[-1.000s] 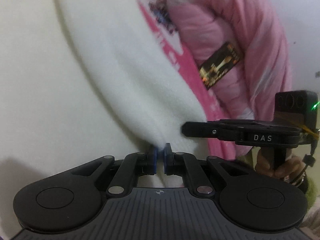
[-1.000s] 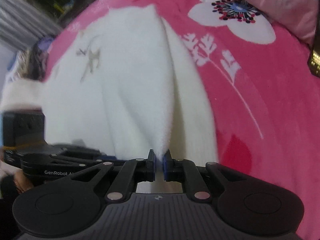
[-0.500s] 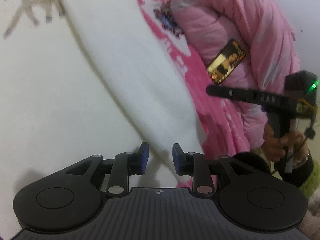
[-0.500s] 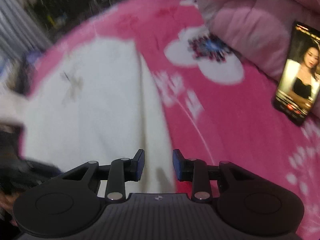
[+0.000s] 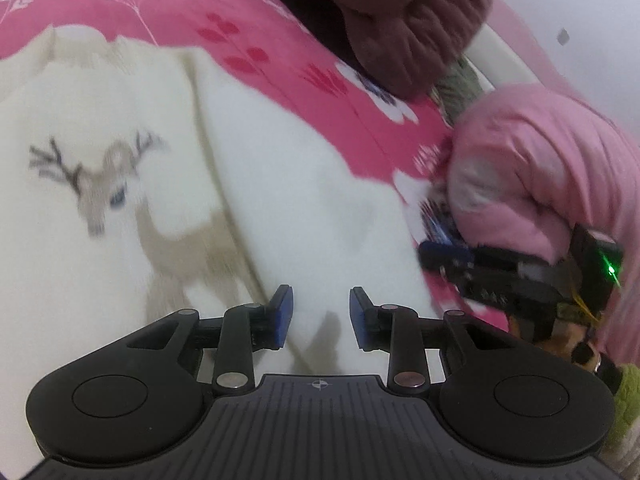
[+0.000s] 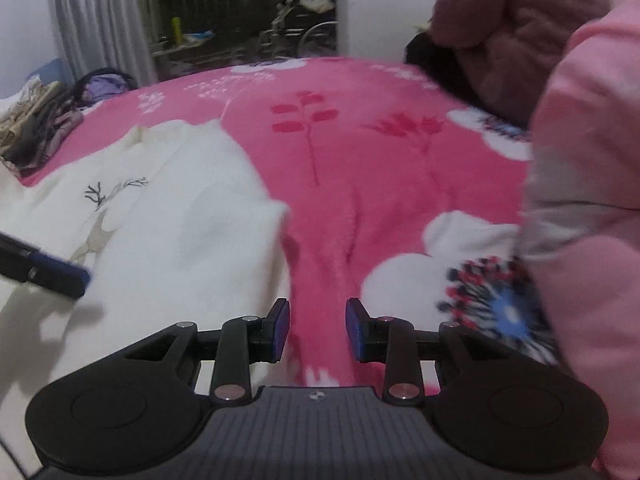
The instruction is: Fold clothes
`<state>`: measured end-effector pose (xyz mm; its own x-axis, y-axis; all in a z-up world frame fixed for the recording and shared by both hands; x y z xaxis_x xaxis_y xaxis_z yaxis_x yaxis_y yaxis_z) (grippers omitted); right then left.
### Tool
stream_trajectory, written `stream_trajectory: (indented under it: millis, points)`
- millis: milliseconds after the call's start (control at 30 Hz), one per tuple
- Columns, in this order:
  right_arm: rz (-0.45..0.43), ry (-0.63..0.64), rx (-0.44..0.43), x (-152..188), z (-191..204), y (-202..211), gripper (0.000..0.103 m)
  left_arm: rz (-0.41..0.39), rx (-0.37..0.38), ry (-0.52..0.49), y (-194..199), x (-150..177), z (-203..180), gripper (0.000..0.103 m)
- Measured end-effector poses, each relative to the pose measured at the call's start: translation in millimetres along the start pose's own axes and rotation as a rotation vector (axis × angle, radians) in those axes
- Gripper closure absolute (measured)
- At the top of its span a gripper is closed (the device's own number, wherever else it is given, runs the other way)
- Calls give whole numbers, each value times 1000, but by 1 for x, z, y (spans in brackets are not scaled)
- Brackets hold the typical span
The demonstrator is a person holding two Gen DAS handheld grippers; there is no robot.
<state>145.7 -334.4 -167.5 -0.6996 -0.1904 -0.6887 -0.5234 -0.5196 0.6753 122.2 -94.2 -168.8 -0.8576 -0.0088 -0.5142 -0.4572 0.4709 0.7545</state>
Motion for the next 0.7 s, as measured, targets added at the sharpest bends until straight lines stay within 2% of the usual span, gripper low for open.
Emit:
stream_trajectory:
  millis: [67,200,500,533,567,700]
  points:
    - [-10,-7,-82,-1,0,-6,69,-10,0,5,-8,-5,4,72]
    - [-26,9,-172,-4,0,-16,69,-14,22,0,-16,-2,7,72]
    - [-100,-106,-276,-22,-28,-54,69,-35,50,-21,-15,3,16,72]
    - [-105,-120,-289,-23,-31,-60,72,-38,49,-22,-15,4,16,73]
    - [-123,-135,-288,-24,-35,-61,75,-45,48,-24,-14,5,16,73]
    - [-215,-247,-284,-16,-62,-50,75,-60,54,-17,-14,8,18,75]
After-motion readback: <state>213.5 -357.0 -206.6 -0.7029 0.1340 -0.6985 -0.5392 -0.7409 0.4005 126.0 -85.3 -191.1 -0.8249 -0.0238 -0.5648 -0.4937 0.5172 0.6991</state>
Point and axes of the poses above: each gripper's, at about its wrist camera, not at the fingertips, and y roughly against the way its jaws point, z to its left, x to its underside, the point moved 5 cm from there along -y, roughly the way its jaws point, and after that the axes turned 13 degrees about -x, right-handed, at the moved point
